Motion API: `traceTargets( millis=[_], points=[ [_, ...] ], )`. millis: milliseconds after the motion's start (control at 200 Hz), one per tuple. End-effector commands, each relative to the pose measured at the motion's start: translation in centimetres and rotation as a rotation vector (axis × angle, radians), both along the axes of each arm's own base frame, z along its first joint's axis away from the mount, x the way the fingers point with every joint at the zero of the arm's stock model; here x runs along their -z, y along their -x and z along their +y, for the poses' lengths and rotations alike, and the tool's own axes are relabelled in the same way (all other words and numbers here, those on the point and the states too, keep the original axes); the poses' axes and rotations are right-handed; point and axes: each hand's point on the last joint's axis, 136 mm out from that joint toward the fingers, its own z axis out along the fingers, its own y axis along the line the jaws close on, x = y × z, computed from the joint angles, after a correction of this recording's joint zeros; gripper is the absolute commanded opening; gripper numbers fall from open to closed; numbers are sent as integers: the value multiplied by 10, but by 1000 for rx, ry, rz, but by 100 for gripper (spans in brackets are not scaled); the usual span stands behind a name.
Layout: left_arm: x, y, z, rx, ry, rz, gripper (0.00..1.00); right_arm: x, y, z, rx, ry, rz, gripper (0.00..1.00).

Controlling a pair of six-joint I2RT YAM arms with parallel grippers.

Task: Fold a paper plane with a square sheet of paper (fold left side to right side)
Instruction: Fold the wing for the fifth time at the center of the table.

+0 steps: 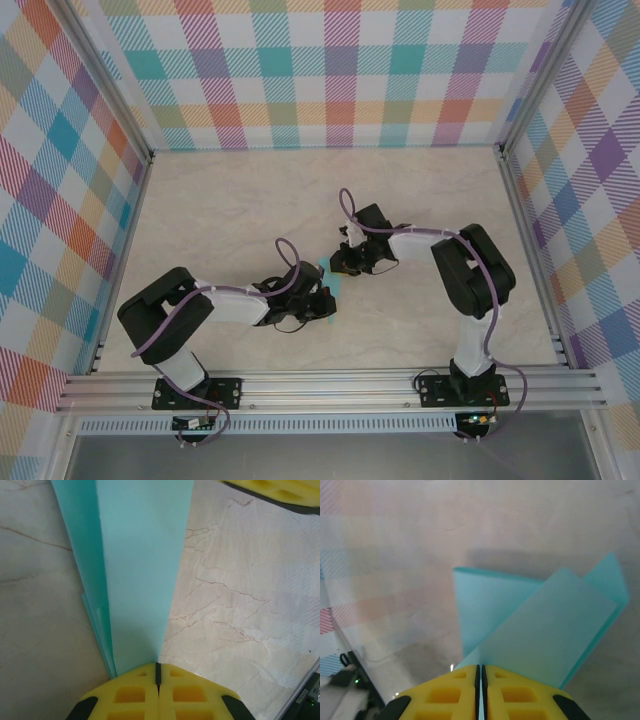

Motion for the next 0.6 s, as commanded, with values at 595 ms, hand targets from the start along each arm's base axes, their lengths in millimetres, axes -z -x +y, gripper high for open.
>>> traceTargets(
  millis=[595],
  points=[
    [-49,7,-28,115,117,-35,7,37,10,-24,16,195,94,12]
  ],
)
